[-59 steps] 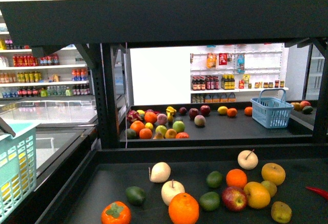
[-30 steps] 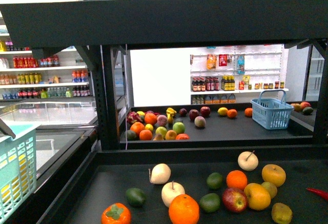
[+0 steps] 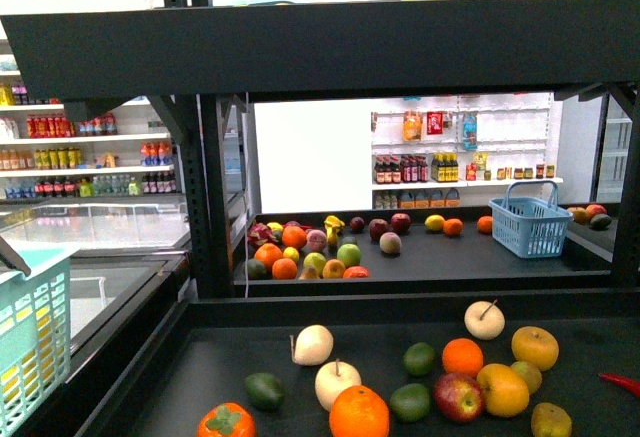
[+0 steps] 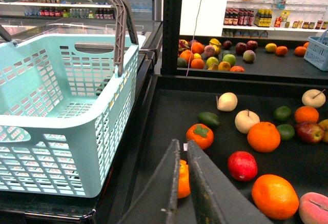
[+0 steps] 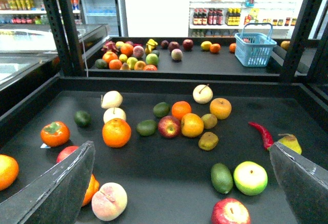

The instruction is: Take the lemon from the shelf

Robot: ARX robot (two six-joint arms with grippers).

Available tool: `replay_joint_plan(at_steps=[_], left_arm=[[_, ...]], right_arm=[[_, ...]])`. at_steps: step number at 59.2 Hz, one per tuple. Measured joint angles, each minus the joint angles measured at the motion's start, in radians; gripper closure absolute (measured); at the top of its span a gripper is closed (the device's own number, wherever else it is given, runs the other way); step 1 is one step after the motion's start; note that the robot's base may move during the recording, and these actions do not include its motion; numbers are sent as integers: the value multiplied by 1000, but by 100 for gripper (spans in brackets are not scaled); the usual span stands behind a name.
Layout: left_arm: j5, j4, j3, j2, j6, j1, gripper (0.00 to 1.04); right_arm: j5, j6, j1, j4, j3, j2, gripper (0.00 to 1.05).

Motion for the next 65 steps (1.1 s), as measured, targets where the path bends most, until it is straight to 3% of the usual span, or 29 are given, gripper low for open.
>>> replay_joint_plan(at_steps=[23, 65], left_arm=[[0, 0, 0, 0, 0, 0, 7], [0, 0, 0, 0, 1, 0, 8]], right_arm=[[0, 0, 0, 0, 0, 0, 2], [0, 0, 0, 0, 0, 0, 2]])
